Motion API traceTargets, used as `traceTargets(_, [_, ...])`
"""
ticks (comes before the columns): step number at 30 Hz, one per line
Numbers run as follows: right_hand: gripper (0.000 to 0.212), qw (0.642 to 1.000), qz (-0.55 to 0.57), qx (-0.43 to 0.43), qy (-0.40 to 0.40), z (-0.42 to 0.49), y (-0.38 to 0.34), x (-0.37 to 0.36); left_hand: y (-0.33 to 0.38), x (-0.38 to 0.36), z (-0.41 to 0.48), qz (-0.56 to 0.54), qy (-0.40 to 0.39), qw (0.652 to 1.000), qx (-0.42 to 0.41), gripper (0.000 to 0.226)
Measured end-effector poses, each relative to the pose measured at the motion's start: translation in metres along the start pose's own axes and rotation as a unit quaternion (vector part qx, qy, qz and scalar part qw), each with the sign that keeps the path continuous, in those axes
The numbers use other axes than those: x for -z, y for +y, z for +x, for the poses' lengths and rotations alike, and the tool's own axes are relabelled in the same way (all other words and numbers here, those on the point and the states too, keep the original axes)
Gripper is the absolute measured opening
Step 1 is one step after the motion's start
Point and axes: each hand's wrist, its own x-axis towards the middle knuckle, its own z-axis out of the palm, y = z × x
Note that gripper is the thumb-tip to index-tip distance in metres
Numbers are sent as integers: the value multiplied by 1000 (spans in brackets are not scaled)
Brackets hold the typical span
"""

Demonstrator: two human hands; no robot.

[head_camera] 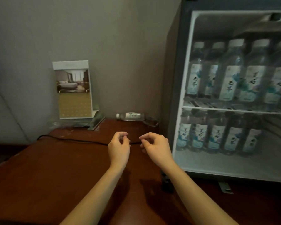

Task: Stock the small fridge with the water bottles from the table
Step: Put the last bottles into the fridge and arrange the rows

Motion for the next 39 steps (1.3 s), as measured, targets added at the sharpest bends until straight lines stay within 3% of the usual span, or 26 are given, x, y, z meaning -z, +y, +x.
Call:
traceTargets(4, [17,996,-68,-30,-43,34,17,-50,-45,11,34,23,5,996,81,15])
traceTargets(9, [23,986,-133,-86,-52,89,35,-97,-87,3,83,33,-1,992,125,12])
traceTargets(15, [29,977,-165,-132,-13,162,55,-125,-111,-6,112,-83,57,986,135,10])
traceTargets(20, [44,961,-246,-121,29,219,76,-137,-117,-7,117,-116,90,979,140,12])
traceTargets(25, [62,932,-356,-69,-15,263,102,-156,-119,-9,115,-90,75,987,107,18])
traceTargets(35, [81,897,-437,-4,-62,317,133,-169,-129,-21,125,-44,76,994,58,14])
traceTargets(37, [79,876,-479,16,-57,319,133,-168,-129,-23,126,-37,75,995,47,13])
traceTargets(39, [71,876,-479,18,-53,320,131,-167,-130,-24,127,-33,76,995,47,14])
